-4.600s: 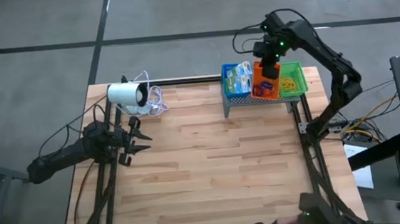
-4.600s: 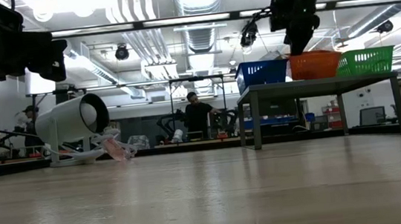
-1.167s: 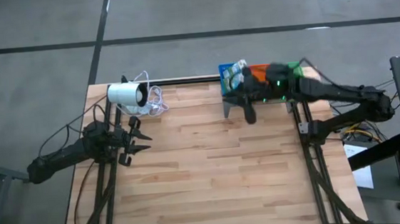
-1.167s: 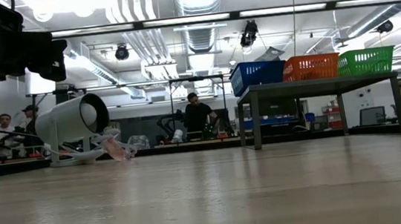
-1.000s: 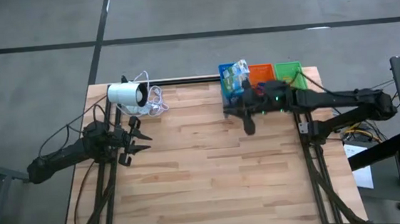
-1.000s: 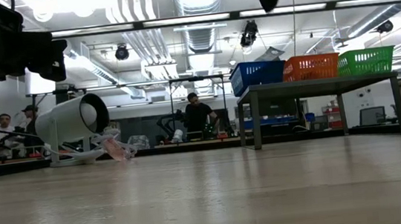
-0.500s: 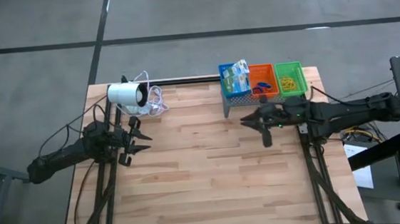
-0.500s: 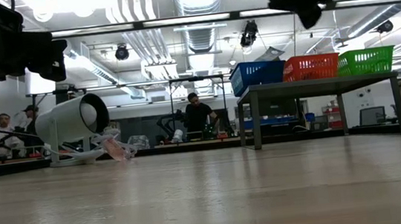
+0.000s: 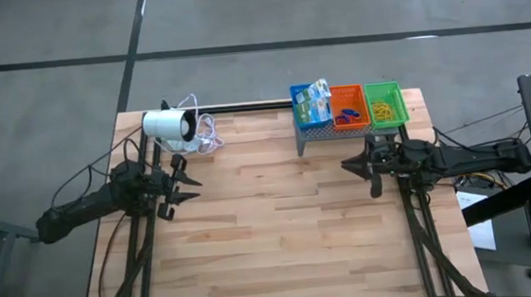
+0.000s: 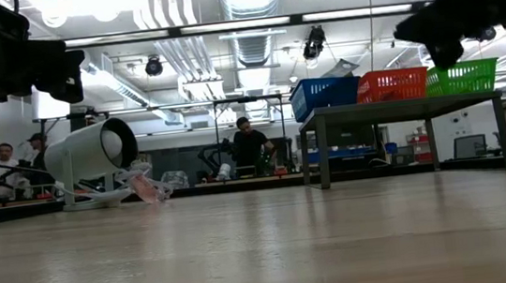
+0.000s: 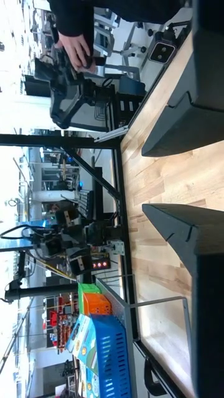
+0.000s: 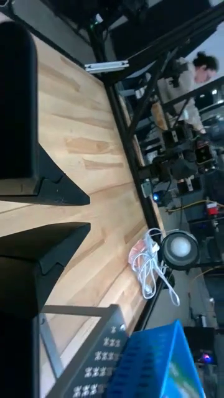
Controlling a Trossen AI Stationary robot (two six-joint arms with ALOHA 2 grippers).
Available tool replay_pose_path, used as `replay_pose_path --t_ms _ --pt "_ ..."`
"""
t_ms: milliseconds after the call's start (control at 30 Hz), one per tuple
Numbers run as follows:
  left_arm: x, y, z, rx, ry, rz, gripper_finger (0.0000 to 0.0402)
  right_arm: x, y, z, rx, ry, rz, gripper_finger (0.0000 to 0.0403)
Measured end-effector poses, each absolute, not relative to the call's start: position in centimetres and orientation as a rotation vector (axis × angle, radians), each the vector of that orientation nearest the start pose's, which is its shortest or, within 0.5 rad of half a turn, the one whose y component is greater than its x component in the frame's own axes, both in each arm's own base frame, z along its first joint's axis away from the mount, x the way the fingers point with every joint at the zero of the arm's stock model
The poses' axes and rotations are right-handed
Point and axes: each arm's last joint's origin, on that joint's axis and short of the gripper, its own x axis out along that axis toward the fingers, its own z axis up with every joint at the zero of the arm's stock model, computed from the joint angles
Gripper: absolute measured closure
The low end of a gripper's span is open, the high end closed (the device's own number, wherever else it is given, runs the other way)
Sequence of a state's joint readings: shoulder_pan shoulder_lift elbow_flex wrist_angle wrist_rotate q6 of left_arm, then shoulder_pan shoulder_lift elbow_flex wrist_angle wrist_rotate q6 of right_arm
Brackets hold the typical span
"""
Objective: Pick & Place Office Desk Supplies
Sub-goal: Return to Home Position
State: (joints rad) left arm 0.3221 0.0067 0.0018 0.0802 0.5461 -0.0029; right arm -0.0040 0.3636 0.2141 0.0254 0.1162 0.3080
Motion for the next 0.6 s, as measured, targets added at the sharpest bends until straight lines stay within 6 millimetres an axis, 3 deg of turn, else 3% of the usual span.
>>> replay_pose_path --t_ms 400,600 --pt "9.3 1.5 17.1 0.029 -0.068 -0.224 0.0268 9.5 -0.4 17.9 0.343 -0.08 -0.109 0.0351" --pt "9.4 1.5 17.1 0.03 -0.064 -0.224 0.0268 9.7 -0.4 17.0 0.329 -0.031 -0.137 0.0351"
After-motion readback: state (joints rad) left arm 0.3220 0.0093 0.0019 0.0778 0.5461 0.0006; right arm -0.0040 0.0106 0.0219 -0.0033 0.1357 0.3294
